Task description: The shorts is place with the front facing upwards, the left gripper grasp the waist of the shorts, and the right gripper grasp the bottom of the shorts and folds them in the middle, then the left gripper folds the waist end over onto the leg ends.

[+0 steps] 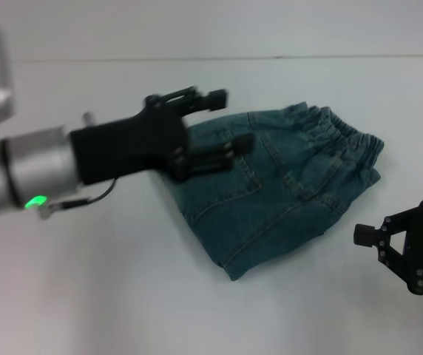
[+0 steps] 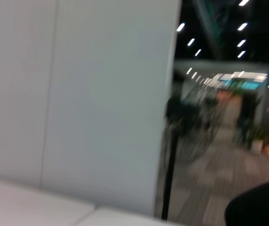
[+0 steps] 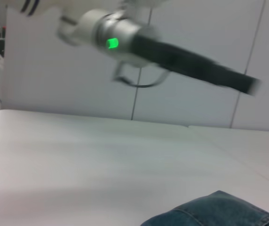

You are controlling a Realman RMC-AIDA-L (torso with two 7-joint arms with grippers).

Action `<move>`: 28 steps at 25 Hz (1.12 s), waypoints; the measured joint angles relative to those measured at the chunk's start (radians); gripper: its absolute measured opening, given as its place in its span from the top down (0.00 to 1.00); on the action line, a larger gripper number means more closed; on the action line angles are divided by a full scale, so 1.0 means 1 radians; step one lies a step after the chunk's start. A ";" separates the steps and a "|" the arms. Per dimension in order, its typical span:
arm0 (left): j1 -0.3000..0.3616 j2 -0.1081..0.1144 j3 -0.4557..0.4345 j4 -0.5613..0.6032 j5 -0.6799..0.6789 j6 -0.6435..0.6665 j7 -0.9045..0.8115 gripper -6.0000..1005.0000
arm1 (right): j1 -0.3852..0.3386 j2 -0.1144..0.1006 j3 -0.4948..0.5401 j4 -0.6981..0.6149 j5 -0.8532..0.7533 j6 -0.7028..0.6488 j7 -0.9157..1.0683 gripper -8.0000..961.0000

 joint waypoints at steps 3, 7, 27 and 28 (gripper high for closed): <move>0.052 0.003 -0.126 -0.071 0.011 0.174 0.138 0.38 | 0.000 0.004 0.004 -0.005 -0.003 -0.001 0.015 0.98; 0.107 0.008 -0.276 -0.172 0.110 0.299 0.288 0.18 | -0.011 0.021 0.003 -0.015 -0.005 -0.001 0.028 0.94; 0.223 0.007 -0.580 -0.347 0.427 0.366 0.468 0.07 | -0.051 0.061 -0.007 -0.086 -0.129 -0.016 0.077 0.29; 0.224 0.007 -0.580 -0.347 0.427 0.367 0.468 0.07 | -0.051 0.060 -0.007 -0.085 -0.128 -0.016 0.074 0.27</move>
